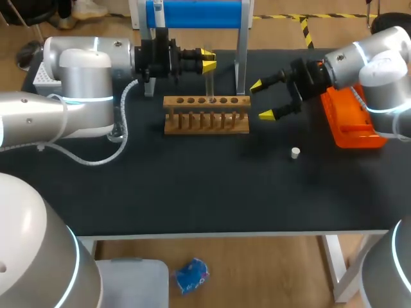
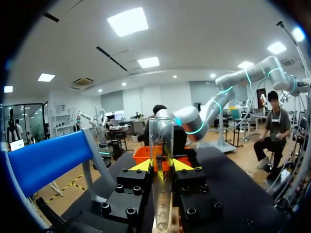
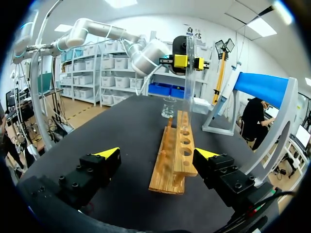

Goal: Invert the test tube, pick up the pipette, mount the tip to pipette, aspirate from beaker and dispense into the tube, eject the tip, return the pipette, and cap with the stopper.

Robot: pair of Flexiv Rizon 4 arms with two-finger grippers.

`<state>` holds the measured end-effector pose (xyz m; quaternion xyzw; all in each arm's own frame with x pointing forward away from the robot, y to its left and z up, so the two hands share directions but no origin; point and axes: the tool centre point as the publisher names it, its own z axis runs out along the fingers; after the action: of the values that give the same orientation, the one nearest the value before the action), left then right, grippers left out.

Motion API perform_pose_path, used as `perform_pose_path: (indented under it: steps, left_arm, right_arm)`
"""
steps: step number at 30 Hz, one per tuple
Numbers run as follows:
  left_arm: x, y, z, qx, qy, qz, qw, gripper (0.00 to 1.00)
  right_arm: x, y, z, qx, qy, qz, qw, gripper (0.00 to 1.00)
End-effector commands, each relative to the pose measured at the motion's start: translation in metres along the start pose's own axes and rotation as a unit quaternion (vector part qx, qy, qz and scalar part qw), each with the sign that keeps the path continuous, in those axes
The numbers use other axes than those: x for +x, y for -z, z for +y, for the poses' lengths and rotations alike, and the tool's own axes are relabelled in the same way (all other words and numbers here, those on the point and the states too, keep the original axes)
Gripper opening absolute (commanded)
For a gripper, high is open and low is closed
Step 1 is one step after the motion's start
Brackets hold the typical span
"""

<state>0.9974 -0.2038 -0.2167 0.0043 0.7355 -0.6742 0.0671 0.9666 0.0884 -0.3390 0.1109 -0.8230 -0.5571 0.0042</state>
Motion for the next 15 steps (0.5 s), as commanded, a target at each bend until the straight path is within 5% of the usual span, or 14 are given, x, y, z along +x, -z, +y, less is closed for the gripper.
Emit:
perform_pose_path:
  steps: [1,15]
  left_arm:
    - [-0.003,-0.002,0.003,-0.001,-0.002,0.000,1.000,0.00]
    - [-0.004,-0.004,0.013,-0.007,0.001,0.000,1.000,0.00]
  right_arm:
    - [-0.001,0.001,-0.001,0.000,0.000,0.002,1.000,1.00]
    - [-0.001,0.001,-0.001,0.000,0.000,0.002,1.000,1.00]
